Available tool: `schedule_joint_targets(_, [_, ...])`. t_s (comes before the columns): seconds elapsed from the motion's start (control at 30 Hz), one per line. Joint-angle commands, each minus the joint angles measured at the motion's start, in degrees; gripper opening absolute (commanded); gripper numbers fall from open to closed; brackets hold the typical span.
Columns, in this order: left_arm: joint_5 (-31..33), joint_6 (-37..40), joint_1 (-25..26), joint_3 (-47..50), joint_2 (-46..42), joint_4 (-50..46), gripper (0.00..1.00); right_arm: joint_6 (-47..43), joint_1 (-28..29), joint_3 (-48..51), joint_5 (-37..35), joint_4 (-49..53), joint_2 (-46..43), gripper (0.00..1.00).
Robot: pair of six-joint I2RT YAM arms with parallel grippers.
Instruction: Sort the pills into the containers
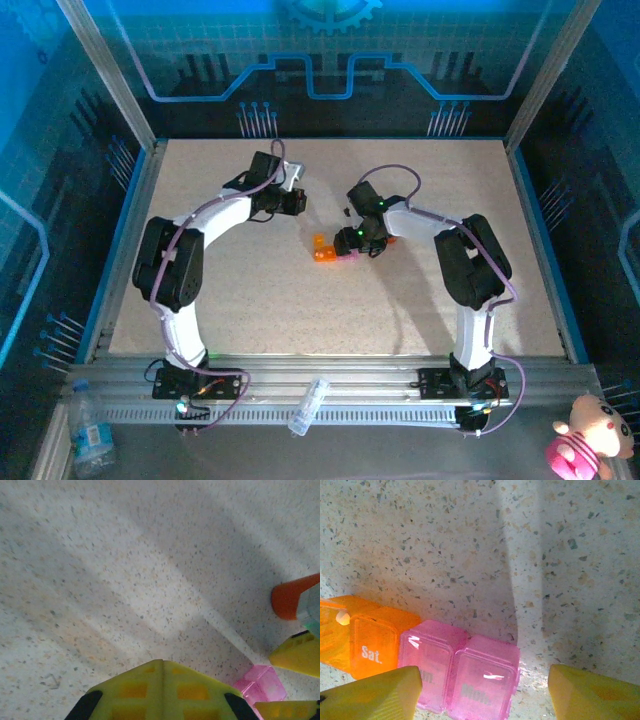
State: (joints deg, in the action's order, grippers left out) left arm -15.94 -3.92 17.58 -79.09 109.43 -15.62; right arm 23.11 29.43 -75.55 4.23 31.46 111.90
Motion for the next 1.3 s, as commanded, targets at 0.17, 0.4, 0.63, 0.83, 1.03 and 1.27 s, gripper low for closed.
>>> schedule_joint_targets(0.17, [0.9, 3.2, 3.5, -7.9, 7.1, -14.1, 0.00, 1.3, -0.6, 2.1, -0.7, 0.5, 3.2, 0.68])
schedule_joint_targets(0.4, [0.5, 3.6, 4.9, -9.4, 9.3, -16.3, 0.00, 1.7, -0.6, 2.4, -0.7, 0.3, 3.4, 0.68])
schedule_joint_targets(0.63, [-1.7, 3.6, 5.3, -8.5, 8.3, -16.7, 0.00, 2.0, -0.6, 2.4, -0.6, 0.3, 4.0, 0.68])
schedule_joint_targets(0.83, [-3.9, 3.5, 5.8, -6.8, 6.7, -16.7, 0.00, 2.2, -0.8, 2.3, -0.6, 0.4, 4.4, 0.67])
schedule_joint_targets(1.03, [-4.7, 3.4, 6.1, -4.8, 5.1, -16.6, 0.00, 2.3, -0.8, 2.2, -0.6, 0.4, 4.7, 0.67])
schedule_joint_targets(1.27, [-5.4, 2.6, 6.6, -2.8, 2.9, -15.8, 0.00, 2.4, -0.9, 2.4, -0.6, 0.4, 4.7, 0.67])
